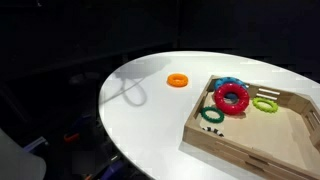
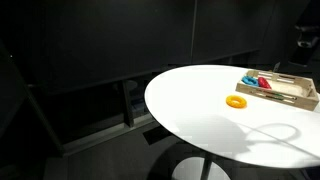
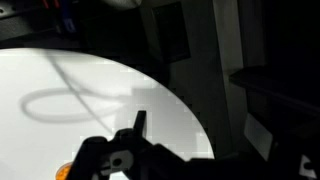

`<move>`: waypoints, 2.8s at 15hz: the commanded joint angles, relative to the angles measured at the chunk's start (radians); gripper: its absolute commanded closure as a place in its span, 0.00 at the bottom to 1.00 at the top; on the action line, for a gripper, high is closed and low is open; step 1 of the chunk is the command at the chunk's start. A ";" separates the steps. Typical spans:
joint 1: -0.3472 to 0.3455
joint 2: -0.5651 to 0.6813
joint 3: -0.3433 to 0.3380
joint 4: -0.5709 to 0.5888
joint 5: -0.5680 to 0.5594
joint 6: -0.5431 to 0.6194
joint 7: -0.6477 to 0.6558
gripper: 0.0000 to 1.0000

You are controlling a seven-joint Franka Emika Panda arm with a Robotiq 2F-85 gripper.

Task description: Pick up the red ring and put it on the table

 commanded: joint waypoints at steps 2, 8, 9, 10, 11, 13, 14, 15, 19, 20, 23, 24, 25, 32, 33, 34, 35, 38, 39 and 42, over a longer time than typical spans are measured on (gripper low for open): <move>-0.003 -0.001 0.002 0.003 0.001 -0.003 -0.001 0.00; -0.030 0.001 -0.007 0.031 -0.035 -0.028 0.011 0.00; -0.041 0.002 -0.010 0.041 -0.046 -0.034 0.015 0.00; -0.053 0.002 -0.013 0.049 -0.059 -0.038 0.018 0.00; -0.069 0.004 -0.016 0.060 -0.078 -0.044 0.025 0.00; -0.103 0.013 -0.028 0.083 -0.114 -0.059 0.030 0.00; -0.120 0.018 -0.038 0.096 -0.127 -0.067 0.030 0.00; -0.138 0.023 -0.049 0.108 -0.139 -0.073 0.031 0.00; -0.213 0.042 -0.085 0.140 -0.189 -0.075 0.045 0.00; -0.234 0.047 -0.094 0.142 -0.210 -0.069 0.051 0.00; -0.284 0.073 -0.124 0.149 -0.257 -0.056 0.068 0.00; -0.297 0.085 -0.135 0.151 -0.266 -0.052 0.071 0.00; -0.310 0.097 -0.145 0.151 -0.278 -0.041 0.075 0.00; -0.347 0.202 -0.226 0.164 -0.300 0.049 0.054 0.00; -0.345 0.213 -0.233 0.168 -0.300 0.056 0.051 0.00; -0.341 0.221 -0.241 0.171 -0.296 0.061 0.046 0.00; -0.332 0.219 -0.251 0.172 -0.277 0.053 0.036 0.00; -0.330 0.211 -0.250 0.146 -0.292 0.063 0.046 0.00; -0.330 0.211 -0.250 0.147 -0.292 0.063 0.046 0.00; -0.329 0.211 -0.250 0.148 -0.292 0.063 0.046 0.00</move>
